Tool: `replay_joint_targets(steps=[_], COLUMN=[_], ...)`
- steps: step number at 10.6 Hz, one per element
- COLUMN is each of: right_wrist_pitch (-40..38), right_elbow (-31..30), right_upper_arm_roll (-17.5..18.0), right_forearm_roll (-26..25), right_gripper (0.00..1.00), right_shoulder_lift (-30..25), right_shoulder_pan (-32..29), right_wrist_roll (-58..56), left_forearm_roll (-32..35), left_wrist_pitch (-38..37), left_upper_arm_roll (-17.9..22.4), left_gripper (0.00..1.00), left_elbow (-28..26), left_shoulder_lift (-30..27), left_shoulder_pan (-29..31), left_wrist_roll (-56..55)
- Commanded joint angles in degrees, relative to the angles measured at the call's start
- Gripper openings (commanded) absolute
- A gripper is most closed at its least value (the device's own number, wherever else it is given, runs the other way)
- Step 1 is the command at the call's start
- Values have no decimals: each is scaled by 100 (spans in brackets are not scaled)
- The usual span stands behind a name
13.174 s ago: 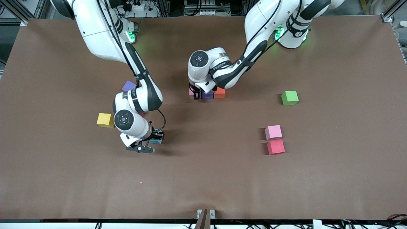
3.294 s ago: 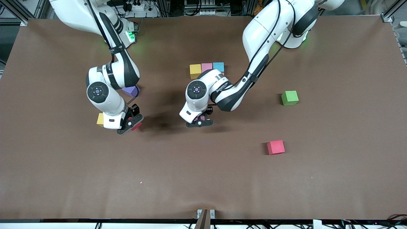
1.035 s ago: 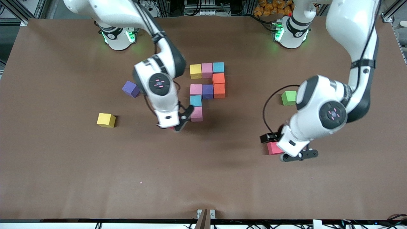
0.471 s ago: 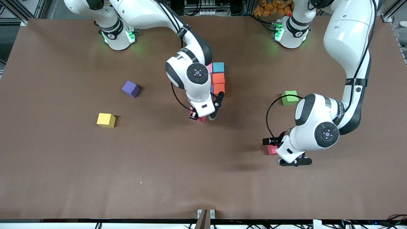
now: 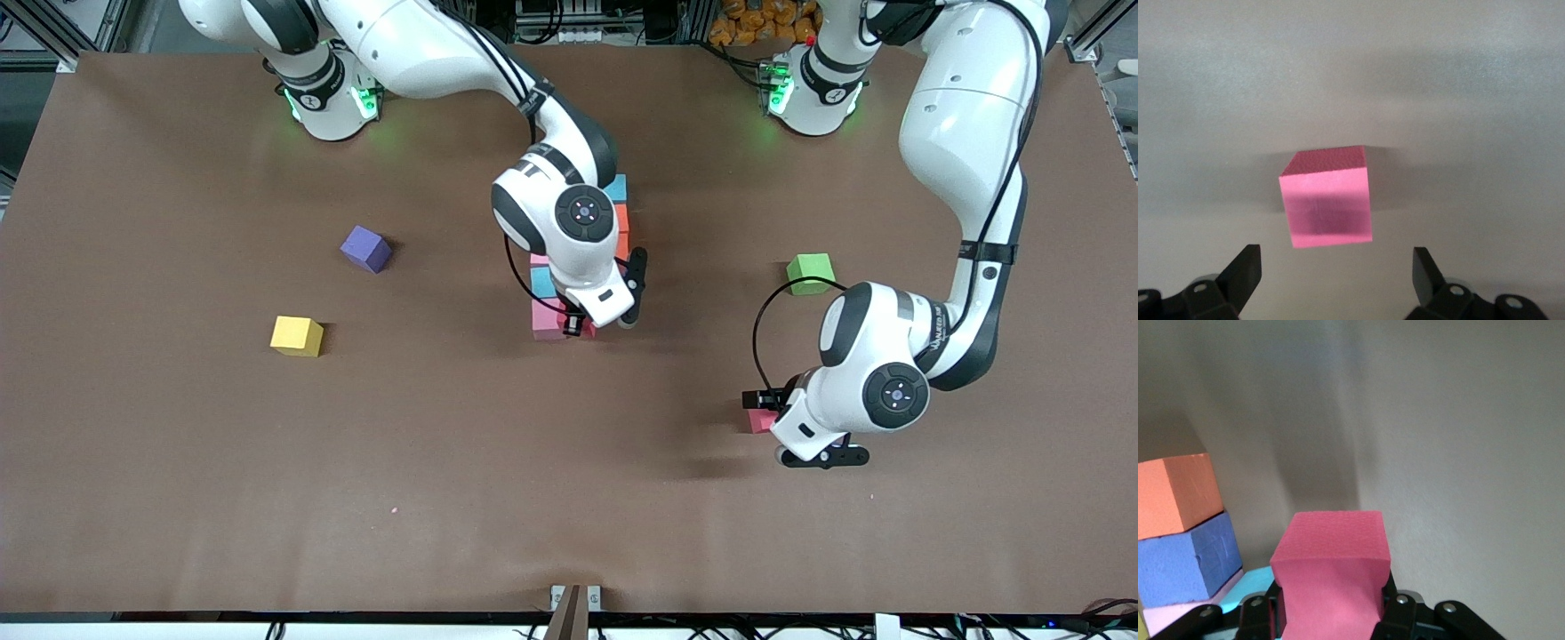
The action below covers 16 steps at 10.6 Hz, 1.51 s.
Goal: Form number 2 with 11 blocks
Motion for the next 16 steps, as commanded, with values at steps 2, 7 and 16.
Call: replay_joint_targets(steps=[2,7,16], right_wrist_pitch=[-159,-159,-133], right_elbow=[566,602,602], right_upper_arm_roll=[180,225,207], right_forearm_roll=[-29,-73,-284], right_gripper=[23,23,23], right_shoulder_lift=[405,573,749], right_shoulder_pan=[-25,-25,-16], right_wrist_roll=[-188,-372,-373], left_forearm_roll=[121,164,341], left_wrist_pitch=[102,119,418], left_upper_arm_roll=[-24,-16,-16], left_gripper=[100,100,100], left_elbow=[31,-22,-49], left_shoulder_lift=[106,273,502], left_shoulder_pan=[10,45,151], left_wrist_roll=[136,540,418])
